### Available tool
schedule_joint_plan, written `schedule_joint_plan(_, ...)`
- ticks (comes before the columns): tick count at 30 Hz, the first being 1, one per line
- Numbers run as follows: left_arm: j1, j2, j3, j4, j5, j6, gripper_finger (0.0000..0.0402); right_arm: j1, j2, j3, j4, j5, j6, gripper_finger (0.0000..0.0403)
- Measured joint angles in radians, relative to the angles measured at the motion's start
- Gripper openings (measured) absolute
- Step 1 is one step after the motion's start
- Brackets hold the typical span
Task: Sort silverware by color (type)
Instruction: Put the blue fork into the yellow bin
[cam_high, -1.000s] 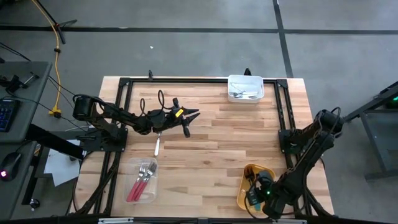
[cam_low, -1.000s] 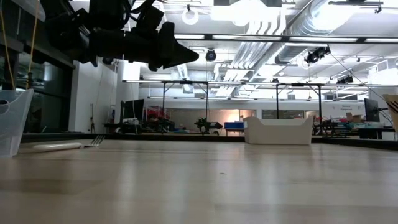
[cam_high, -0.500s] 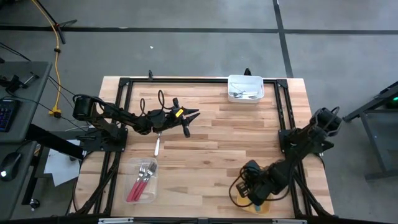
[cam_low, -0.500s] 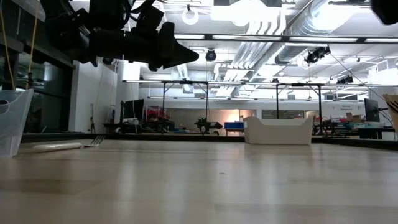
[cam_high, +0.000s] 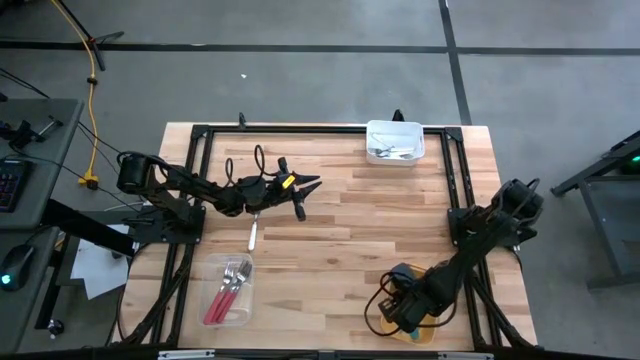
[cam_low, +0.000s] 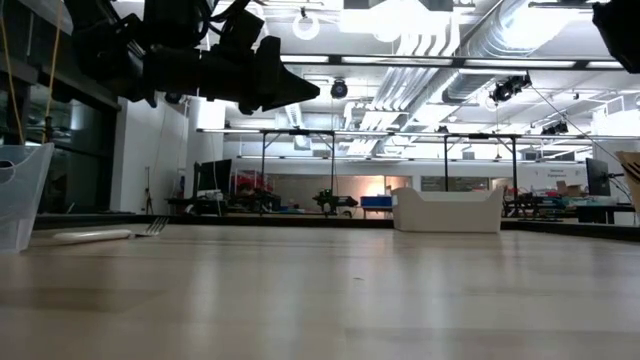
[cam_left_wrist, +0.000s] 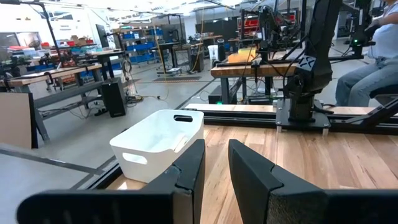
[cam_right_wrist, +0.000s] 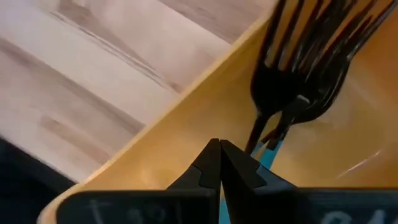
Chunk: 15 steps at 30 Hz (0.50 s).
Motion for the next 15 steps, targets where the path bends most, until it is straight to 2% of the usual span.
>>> schedule_joint_plan(15,0.0,0.0,0.0,-0.001,0.0,0.0,0.0062,0.0,0.014,0.0,-0.082,-0.063,0.098,0.0)
